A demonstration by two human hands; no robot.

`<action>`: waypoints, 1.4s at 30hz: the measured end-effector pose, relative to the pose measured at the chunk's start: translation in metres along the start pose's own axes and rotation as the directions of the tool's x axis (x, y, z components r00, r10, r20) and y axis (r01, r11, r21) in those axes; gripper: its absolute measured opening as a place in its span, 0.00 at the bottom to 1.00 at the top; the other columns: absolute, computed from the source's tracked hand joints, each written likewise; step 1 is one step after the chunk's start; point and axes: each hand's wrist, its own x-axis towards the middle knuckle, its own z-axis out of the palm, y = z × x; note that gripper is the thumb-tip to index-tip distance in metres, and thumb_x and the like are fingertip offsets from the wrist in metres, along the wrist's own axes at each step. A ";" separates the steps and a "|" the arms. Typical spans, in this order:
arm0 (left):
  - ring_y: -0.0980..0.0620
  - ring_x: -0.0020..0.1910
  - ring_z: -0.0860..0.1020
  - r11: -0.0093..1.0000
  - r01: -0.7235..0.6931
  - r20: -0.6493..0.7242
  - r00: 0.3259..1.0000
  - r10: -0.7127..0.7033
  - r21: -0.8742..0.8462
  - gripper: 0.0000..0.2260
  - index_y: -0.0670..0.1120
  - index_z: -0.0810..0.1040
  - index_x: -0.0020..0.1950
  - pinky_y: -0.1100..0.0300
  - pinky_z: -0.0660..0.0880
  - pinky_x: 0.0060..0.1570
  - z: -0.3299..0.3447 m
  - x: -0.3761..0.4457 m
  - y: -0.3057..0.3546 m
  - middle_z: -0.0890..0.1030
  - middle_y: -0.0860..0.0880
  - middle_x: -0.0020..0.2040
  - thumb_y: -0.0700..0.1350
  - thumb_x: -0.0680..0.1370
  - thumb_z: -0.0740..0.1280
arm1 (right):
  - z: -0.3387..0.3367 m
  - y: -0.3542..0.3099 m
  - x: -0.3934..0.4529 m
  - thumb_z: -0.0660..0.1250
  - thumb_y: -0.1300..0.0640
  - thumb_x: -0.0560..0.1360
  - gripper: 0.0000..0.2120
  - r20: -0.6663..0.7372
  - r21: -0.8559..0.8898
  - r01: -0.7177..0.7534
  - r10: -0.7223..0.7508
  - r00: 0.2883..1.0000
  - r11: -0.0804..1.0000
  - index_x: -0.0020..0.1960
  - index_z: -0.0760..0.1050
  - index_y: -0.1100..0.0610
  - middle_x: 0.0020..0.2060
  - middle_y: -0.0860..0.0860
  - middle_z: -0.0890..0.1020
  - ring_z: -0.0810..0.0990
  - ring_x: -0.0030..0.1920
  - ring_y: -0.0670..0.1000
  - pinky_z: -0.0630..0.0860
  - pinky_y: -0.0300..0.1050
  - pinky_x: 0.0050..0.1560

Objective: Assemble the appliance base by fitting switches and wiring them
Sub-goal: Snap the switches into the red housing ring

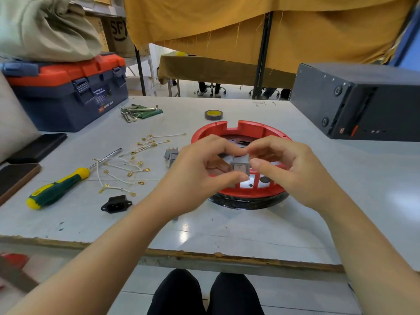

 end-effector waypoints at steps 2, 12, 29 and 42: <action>0.54 0.45 0.82 1.000 0.007 0.017 1.000 -0.008 0.006 0.12 0.50 0.81 0.55 0.56 0.80 0.48 0.006 0.000 0.000 0.78 0.51 0.51 0.44 0.72 0.73 | -0.002 0.000 -0.004 0.69 0.58 0.75 0.08 -0.001 0.038 -0.005 0.005 1.000 0.999 0.52 0.79 0.49 0.44 0.45 0.82 0.81 0.47 0.48 0.78 0.38 0.48; 0.61 0.39 0.80 0.971 -0.001 0.019 1.000 -0.004 0.238 0.13 0.49 0.79 0.54 0.67 0.77 0.40 0.021 -0.005 0.001 0.80 0.56 0.47 0.45 0.71 0.75 | -0.008 -0.002 -0.019 0.76 0.54 0.66 0.11 0.054 -0.063 -0.075 0.079 0.995 0.995 0.48 0.80 0.49 0.39 0.41 0.82 0.80 0.41 0.42 0.75 0.33 0.43; 0.56 0.55 0.76 0.907 -0.070 0.086 0.996 0.038 0.415 0.19 0.48 0.79 0.59 0.55 0.72 0.57 0.016 0.000 -0.017 0.80 0.54 0.54 0.53 0.71 0.73 | 0.010 0.005 -0.031 0.75 0.61 0.68 0.07 -0.067 -0.397 0.107 -0.145 0.987 0.911 0.45 0.83 0.59 0.39 0.49 0.84 0.79 0.37 0.44 0.78 0.41 0.41; 0.54 0.48 0.77 0.908 -0.082 0.047 0.996 0.069 0.410 0.17 0.47 0.80 0.53 0.53 0.74 0.49 0.020 0.005 -0.021 0.80 0.53 0.48 0.57 0.70 0.71 | 0.008 0.009 -0.033 0.75 0.63 0.68 0.05 -0.102 -0.424 0.151 -0.212 0.972 0.893 0.43 0.81 0.62 0.42 0.53 0.81 0.79 0.42 0.51 0.76 0.42 0.42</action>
